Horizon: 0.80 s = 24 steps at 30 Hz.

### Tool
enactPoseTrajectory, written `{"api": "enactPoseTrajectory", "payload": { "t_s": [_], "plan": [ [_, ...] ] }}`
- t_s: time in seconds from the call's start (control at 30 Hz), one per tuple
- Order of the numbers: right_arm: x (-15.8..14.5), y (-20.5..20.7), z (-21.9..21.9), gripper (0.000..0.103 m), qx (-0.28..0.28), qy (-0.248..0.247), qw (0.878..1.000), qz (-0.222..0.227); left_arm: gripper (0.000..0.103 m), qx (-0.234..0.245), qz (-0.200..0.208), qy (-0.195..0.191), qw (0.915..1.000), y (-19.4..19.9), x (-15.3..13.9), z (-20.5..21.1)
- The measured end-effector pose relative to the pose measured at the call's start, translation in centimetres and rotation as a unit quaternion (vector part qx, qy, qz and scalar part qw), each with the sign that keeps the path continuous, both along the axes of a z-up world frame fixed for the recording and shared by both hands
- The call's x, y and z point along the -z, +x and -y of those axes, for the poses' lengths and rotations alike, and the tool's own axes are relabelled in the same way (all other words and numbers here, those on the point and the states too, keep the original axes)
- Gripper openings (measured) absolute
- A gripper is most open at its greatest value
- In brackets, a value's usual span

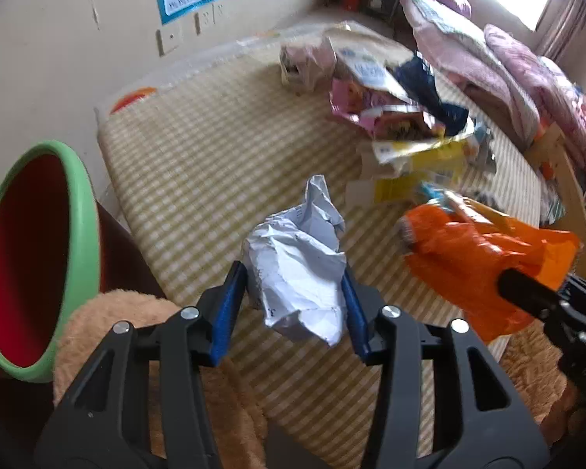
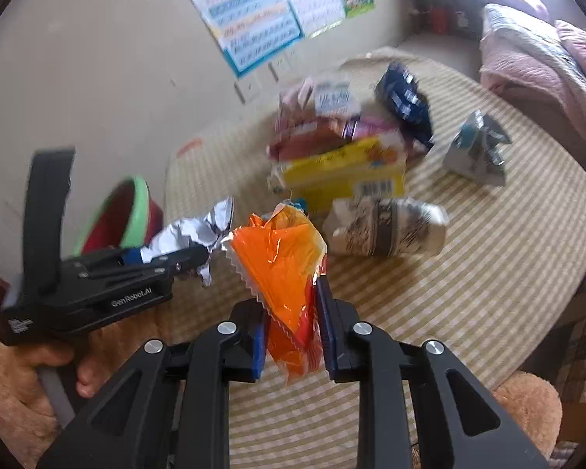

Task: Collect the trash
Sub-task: 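Grasp and lift the orange plastic bag with right tool while left tool holds paper, then carry white paper and orange bag over the red bin and open both tools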

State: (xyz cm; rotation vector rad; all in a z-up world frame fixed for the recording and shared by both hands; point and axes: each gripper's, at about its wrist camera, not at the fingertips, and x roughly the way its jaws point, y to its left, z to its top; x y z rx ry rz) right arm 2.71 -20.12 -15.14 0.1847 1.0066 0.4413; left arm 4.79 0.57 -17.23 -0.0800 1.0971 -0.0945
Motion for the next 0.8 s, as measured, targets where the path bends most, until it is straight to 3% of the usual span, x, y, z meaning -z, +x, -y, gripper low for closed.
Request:
{"api": "enactPoseTrajectory", "payload": {
  "t_s": [0.4,0.8],
  "plan": [
    [-4.8,0.0,-0.2,0.021,0.021,0.045,0.998,0.037,0.046,-0.029,0.049,-0.028,0.998,-0.3,-4.3,-2.2],
    [-6.7,0.0,-3.1,0.021,-0.001,0.034,0.998,0.047,0.046,-0.03,0.083,-0.042,0.9952,-1.2,-6.9,-3.6]
  ]
}}
